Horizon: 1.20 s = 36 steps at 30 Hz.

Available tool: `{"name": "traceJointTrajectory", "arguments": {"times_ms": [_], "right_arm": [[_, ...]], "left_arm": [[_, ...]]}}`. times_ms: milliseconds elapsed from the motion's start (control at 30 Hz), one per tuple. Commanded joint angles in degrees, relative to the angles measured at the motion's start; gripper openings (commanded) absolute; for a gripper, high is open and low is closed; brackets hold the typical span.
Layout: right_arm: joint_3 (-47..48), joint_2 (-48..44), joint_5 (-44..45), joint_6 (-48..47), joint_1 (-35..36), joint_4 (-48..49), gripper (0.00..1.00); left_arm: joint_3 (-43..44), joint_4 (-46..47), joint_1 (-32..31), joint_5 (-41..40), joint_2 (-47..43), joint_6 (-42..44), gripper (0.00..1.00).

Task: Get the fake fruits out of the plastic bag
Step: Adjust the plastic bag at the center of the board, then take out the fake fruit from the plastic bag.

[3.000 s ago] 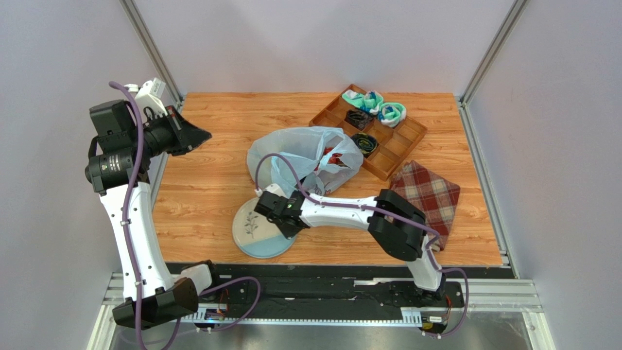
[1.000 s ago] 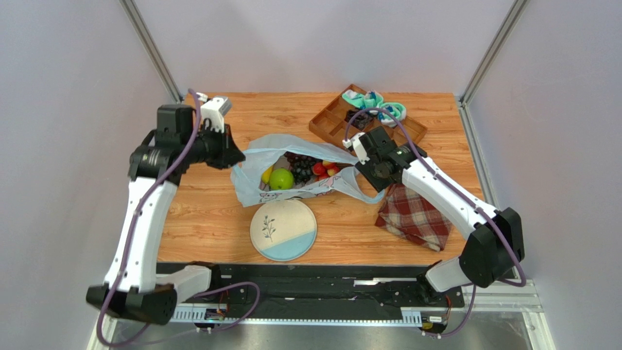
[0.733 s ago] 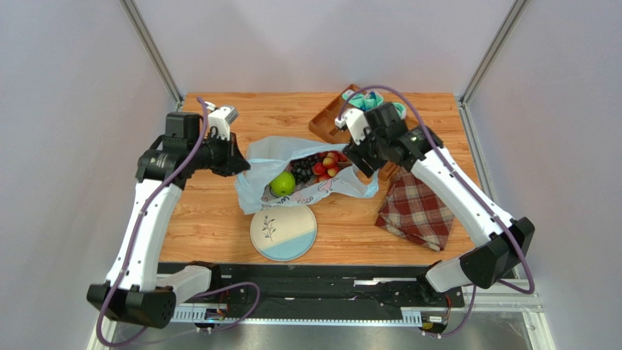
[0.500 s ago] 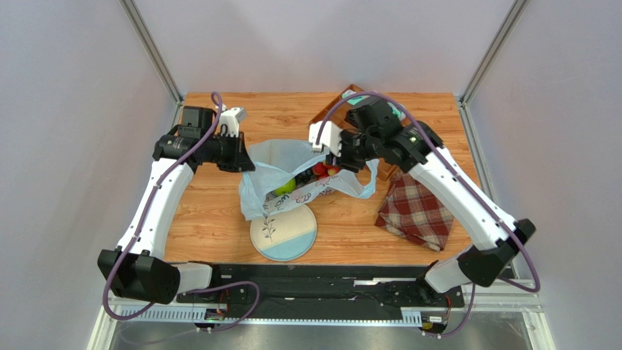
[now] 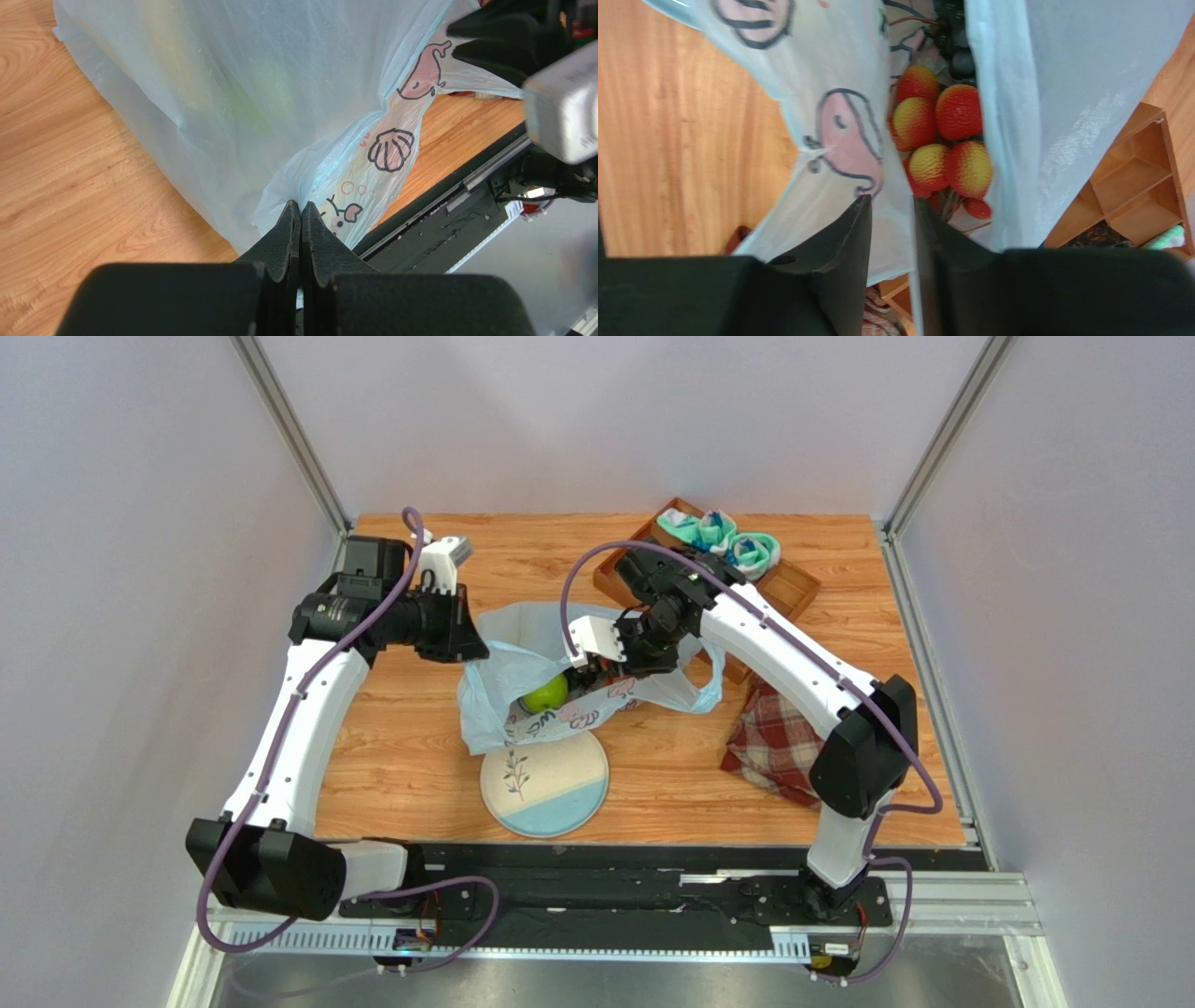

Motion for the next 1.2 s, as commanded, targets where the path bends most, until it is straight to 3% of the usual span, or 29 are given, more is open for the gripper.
{"name": "traceJointTrajectory", "arguments": {"times_ms": [0, 67, 267, 533, 633, 767, 833, 1167], "right_arm": [[3.6, 4.5, 3.7, 0.1, -2.7, 5.4, 0.38], [4.3, 6.2, 5.6, 0.5, -3.3, 6.9, 0.48], [10.9, 14.5, 7.3, 3.5, -6.4, 8.2, 0.67], [17.0, 18.7, -5.9, 2.4, -7.3, -0.9, 0.67], [17.1, 17.5, -10.1, 1.6, -7.1, -4.0, 0.56], [14.9, 13.2, -13.3, 4.8, -7.0, -2.6, 0.27], [14.2, 10.0, -14.5, 7.0, -7.0, -0.4, 0.17], [17.2, -5.6, -18.2, 19.3, -4.6, 4.8, 0.04]], "left_arm": [[3.2, -0.5, 0.3, 1.8, 0.4, 2.2, 0.00], [3.4, -0.8, 0.4, 2.2, 0.9, 2.5, 0.00], [3.7, -1.1, 0.3, 3.0, 1.6, 3.0, 0.00], [3.0, -0.7, 0.4, 3.6, 1.8, 3.1, 0.00], [3.0, -0.3, 0.3, 3.9, 2.0, 2.8, 0.00], [3.4, 0.9, 0.4, 4.4, 2.2, 2.1, 0.00], [3.7, 1.3, 0.3, 4.7, 2.3, 1.9, 0.00], [5.2, 2.5, 0.4, 5.7, 3.8, 0.4, 0.00]]}}
